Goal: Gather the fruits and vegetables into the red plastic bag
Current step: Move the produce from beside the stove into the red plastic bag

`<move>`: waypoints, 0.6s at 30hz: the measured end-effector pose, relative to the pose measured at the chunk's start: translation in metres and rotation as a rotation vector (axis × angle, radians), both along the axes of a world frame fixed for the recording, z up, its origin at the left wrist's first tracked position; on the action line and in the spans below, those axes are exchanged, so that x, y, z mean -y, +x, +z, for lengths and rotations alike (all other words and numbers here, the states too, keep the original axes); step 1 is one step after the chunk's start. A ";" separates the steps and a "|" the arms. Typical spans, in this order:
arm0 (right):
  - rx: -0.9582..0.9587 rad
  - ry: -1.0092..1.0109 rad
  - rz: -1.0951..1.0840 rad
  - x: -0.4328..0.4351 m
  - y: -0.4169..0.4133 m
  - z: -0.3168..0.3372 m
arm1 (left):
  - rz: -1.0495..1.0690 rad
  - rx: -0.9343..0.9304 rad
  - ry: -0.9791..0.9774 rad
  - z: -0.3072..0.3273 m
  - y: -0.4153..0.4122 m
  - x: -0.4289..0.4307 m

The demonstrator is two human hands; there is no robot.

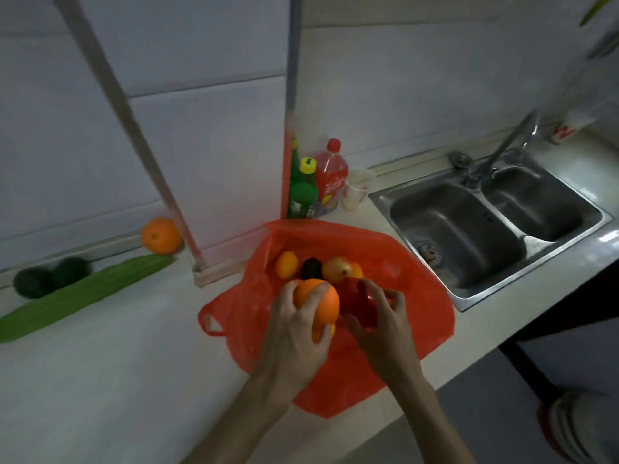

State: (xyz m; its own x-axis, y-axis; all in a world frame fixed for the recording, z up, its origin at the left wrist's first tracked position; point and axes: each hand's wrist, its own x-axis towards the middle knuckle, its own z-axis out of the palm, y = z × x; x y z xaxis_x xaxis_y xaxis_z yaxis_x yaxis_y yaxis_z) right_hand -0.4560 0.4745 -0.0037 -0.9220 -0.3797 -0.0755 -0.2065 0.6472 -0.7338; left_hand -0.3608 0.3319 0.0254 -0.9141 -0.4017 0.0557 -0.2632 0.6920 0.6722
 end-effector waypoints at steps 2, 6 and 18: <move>-0.017 0.055 0.043 -0.006 -0.010 -0.010 | -0.006 0.102 -0.036 -0.009 -0.011 -0.006; -0.078 0.163 0.146 -0.013 -0.025 -0.029 | 0.016 0.254 -0.027 -0.033 -0.009 -0.008; -0.152 0.192 0.245 -0.001 -0.048 -0.033 | 0.189 0.449 -0.072 -0.059 -0.001 0.004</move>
